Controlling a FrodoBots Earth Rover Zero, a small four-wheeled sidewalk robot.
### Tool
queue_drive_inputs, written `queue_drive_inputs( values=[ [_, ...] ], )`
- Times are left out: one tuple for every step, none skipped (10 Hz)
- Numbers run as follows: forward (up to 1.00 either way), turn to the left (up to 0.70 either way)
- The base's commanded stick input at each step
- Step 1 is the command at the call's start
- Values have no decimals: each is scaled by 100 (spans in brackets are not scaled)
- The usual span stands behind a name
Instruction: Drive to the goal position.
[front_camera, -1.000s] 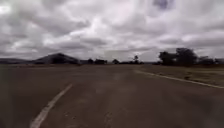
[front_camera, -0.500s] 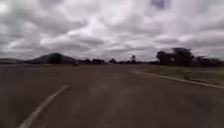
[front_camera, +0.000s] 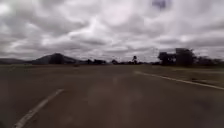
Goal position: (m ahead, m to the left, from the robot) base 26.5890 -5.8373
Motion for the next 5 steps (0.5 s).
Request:
queue_drive_inputs(
  values=[
    [60,-14],
    [60,-15],
    [60,-15],
    [60,-15],
    [60,-15]
  ],
)
